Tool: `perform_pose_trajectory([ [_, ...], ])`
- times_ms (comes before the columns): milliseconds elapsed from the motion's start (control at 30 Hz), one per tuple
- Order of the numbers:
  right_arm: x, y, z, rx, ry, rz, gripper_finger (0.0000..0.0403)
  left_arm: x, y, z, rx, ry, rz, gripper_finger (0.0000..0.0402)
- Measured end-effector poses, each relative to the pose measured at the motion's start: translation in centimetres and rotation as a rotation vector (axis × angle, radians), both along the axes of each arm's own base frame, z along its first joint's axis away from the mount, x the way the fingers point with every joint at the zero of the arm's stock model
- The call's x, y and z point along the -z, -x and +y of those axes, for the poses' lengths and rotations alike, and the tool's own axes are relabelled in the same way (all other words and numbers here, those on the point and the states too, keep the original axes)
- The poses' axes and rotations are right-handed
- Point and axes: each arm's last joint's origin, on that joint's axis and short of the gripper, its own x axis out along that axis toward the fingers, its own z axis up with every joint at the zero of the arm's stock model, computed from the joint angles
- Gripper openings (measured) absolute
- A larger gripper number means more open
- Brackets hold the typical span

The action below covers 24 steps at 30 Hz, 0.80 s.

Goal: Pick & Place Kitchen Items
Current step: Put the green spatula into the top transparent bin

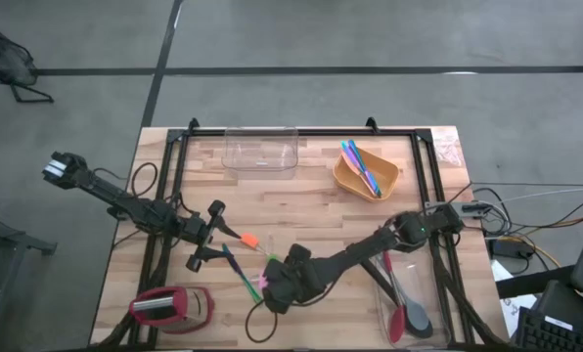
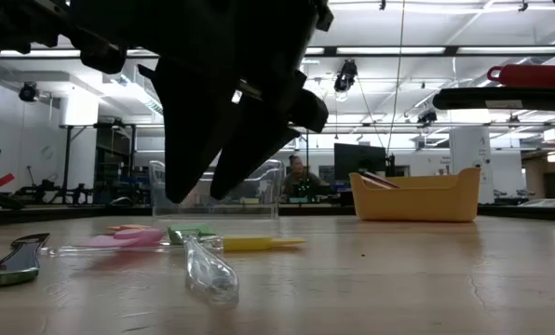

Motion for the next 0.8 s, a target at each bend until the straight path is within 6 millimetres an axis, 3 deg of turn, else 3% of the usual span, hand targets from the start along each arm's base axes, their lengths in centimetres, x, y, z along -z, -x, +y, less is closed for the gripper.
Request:
perform_pose_trajectory([
  [433,2.8,-0.4,-0.1,0.006,-0.015,0.041,0.0180,0.0,0.0,0.0,0.000,0.002,0.002,0.0236],
  [800,3.2,-0.2,-0.1,-0.009,-0.002,0.060,0.0143,0.1,0.0,0.0,0.000,0.003,0.003,0.0236],
])
